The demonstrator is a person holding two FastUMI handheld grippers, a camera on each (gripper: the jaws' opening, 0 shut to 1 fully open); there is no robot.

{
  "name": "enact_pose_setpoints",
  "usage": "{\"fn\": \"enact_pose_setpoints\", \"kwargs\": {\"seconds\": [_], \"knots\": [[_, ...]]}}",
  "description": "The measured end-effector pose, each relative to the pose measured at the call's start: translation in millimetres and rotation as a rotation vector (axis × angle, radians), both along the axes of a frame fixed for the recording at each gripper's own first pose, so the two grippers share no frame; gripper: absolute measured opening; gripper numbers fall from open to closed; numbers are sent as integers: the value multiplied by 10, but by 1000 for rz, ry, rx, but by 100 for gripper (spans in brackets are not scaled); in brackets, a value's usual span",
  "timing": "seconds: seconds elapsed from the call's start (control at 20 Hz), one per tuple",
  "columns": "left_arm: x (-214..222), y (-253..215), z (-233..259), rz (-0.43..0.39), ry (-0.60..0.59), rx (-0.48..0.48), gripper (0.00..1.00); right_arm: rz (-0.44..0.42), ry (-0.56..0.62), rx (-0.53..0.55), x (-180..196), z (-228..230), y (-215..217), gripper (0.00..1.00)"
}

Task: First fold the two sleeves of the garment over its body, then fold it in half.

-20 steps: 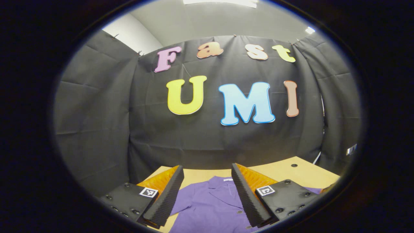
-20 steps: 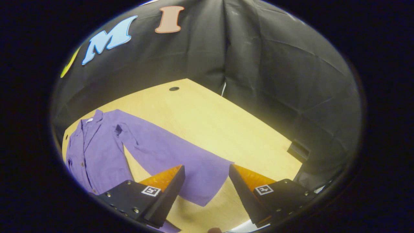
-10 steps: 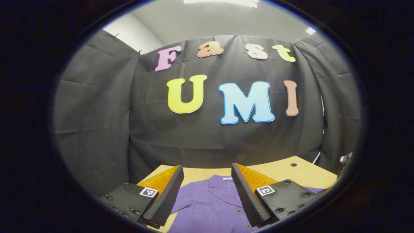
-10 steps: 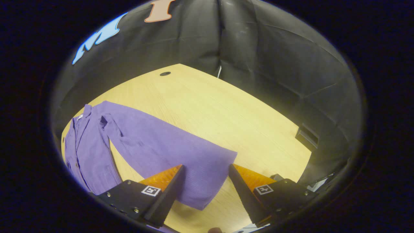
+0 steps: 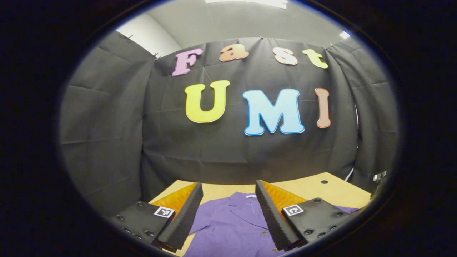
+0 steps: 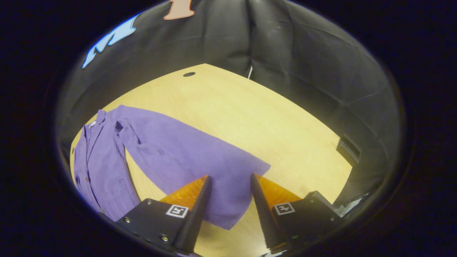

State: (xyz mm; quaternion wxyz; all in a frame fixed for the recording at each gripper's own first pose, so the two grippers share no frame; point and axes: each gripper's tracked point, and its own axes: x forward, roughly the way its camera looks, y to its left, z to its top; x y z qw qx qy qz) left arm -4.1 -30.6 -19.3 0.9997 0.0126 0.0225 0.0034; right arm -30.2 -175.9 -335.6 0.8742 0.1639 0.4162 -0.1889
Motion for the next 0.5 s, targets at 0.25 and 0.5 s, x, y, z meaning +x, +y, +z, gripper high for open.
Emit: {"fn": "enact_pose_setpoints", "kwargs": {"seconds": [0.25, 0.5], "knots": [[-32, 128, -4, 20, -7, 7, 95, -41, -1, 59, 70, 11, 12, 18], [-65, 256, -23, 41, -6, 2, 95, -54, -24, 81, 97, 52, -52, 5]]}}
